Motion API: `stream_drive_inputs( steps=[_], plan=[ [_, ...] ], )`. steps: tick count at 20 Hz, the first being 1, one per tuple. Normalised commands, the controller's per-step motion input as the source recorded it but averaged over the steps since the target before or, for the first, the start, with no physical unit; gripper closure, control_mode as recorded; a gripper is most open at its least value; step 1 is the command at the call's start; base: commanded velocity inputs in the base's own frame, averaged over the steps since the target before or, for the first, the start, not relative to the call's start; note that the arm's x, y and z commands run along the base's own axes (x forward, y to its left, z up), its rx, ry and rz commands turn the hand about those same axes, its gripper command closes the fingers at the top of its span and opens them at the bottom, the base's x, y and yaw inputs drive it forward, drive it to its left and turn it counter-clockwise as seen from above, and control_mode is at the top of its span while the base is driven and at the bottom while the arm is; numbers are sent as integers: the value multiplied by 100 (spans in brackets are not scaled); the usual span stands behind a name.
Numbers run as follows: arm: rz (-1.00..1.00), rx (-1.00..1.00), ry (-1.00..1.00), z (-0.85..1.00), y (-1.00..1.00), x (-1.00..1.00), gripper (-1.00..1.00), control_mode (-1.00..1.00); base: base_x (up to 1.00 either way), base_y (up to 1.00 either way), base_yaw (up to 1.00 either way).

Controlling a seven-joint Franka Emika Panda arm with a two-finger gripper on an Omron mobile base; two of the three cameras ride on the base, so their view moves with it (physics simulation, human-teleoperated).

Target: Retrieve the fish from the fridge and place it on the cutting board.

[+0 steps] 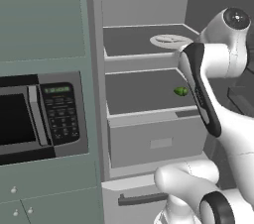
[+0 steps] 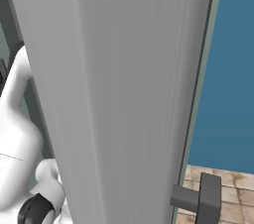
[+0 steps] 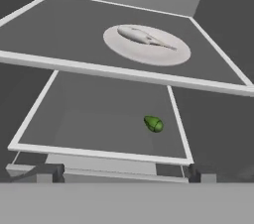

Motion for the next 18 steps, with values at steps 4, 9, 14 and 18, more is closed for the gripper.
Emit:
stream_drive_inputs(
  steps=[4, 9, 14, 18],
  plan=[
    [0, 3, 0, 20, -27, 9, -100, -100, 0, 0, 0],
    [0, 0, 0, 9, -19, 29, -100, -100, 0, 0, 0],
    [0, 0, 0, 0, -14, 26, -100, -100, 0, 0, 0],
    [0, 0, 0, 0, -9, 14, -100, -100, 0, 0, 0]
  ],
)
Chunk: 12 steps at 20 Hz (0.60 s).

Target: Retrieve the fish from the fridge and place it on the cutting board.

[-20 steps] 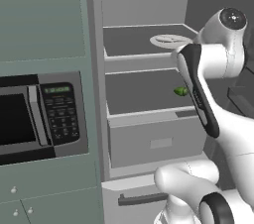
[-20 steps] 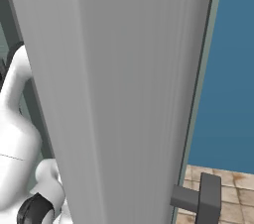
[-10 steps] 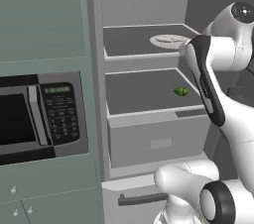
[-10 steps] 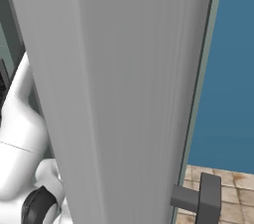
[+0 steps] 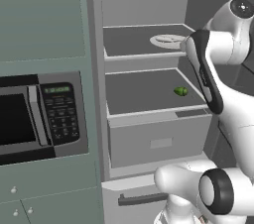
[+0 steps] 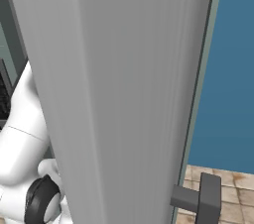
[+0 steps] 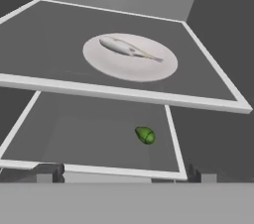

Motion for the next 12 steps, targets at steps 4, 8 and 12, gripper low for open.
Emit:
stream_drive_inputs(
  steps=[4, 8, 12],
  plan=[
    [0, 0, 0, 0, -6, 9, -100, -100, 0, 0, 0],
    [3, 0, 0, 0, 0, 13, -100, -100, 0, 0, 0],
    [5, -1, 0, 0, 0, 14, -100, -100, 0, 0, 0]
  ],
)
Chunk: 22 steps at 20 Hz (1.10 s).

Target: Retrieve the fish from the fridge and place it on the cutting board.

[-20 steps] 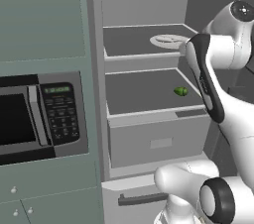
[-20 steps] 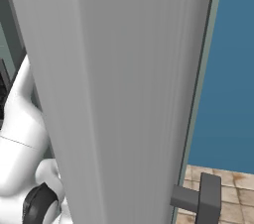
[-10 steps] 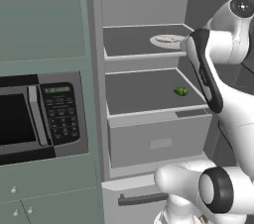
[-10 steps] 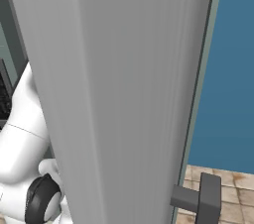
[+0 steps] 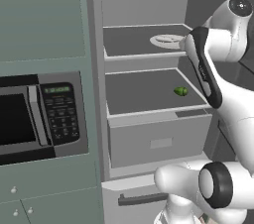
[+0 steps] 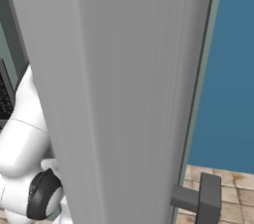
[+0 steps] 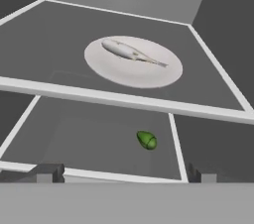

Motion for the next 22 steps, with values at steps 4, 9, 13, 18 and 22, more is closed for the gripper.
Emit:
stream_drive_inputs(
  steps=[4, 9, 13, 18, 22],
  plan=[
    [7, -1, 0, -1, 0, 3, -100, -100, 0, 0, 0],
    [8, -2, 0, -5, 0, 10, -100, -100, 0, 0, 0],
    [0, 0, 4, -5, 0, 38, -100, -100, 0, 0, 0],
    [0, 0, 7, -2, 0, 48, -100, -100, 0, 0, 0],
    [0, 0, 8, 0, 0, 49, -100, -100, 0, 0, 0]
  ],
)
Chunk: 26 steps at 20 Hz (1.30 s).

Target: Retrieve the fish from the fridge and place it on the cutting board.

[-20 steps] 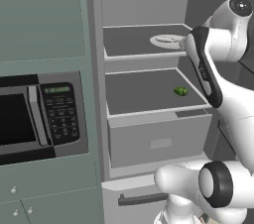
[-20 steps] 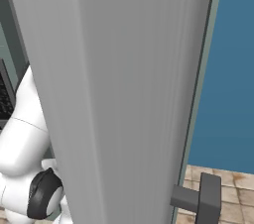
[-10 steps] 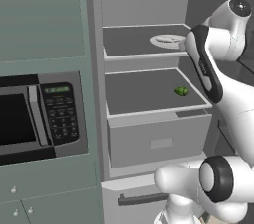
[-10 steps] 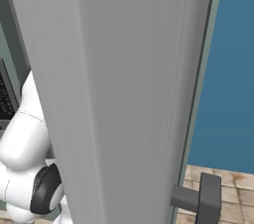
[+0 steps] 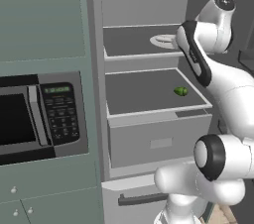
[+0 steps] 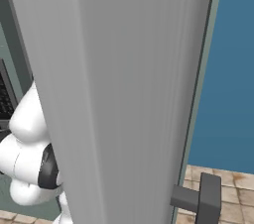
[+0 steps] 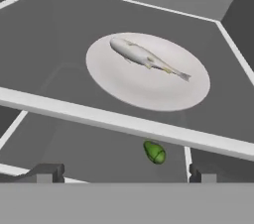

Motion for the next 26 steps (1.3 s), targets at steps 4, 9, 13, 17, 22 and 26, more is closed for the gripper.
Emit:
stream_drive_inputs(
  steps=[4, 9, 13, 17, 22, 26],
  plan=[
    [0, 0, 9, -4, 0, 42, -100, -100, 0, 0, 0],
    [0, 0, 5, -15, 0, 34, -100, -100, 0, 0, 0],
    [0, 0, 0, -23, 0, 26, -100, -100, 0, 0, 0],
    [0, 0, 0, -12, -1, 30, -100, -100, 0, 0, 0],
    [0, 0, 0, -6, -4, 34, -100, -100, 0, 0, 0],
    [0, 0, -1, 0, -3, 29, -100, -100, 0, 0, 0]
  ],
)
